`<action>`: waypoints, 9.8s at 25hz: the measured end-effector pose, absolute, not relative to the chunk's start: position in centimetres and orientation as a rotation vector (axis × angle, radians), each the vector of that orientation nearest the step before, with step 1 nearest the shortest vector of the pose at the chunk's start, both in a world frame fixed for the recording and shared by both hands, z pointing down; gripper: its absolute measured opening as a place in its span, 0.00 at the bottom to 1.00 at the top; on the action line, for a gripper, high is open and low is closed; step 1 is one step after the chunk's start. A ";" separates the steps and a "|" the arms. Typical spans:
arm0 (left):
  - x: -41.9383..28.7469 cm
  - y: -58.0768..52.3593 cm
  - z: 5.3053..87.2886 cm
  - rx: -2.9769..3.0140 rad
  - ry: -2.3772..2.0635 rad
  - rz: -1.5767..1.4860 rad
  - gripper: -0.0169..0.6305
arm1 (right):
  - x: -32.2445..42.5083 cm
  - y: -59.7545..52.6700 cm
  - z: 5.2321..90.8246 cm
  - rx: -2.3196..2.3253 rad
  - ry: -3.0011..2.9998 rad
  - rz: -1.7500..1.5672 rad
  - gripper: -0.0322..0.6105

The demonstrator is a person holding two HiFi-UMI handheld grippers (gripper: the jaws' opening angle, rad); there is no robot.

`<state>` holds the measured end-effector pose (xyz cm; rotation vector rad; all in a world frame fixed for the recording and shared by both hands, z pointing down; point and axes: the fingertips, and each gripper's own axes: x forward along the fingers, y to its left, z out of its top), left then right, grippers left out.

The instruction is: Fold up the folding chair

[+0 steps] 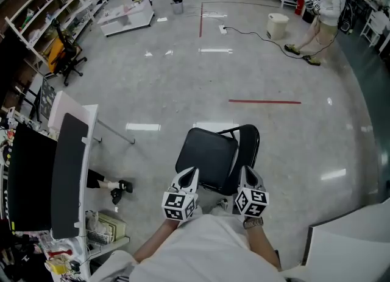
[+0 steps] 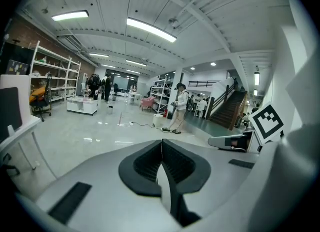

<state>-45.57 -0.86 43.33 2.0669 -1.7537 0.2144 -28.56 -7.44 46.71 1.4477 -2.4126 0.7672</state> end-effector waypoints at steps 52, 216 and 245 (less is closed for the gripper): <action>-56.1 -11.6 68.0 2.079 -1.024 0.542 0.24 | -23.5 -15.8 70.9 1.579 -1.542 0.778 0.37; -22.2 -17.6 87.0 1.519 -0.752 0.619 0.34 | 15.8 -17.9 72.2 1.532 -1.540 1.014 0.42; -7.1 -17.6 82.5 1.523 -0.915 0.724 0.27 | 9.5 -17.1 61.2 1.603 -1.633 1.124 0.41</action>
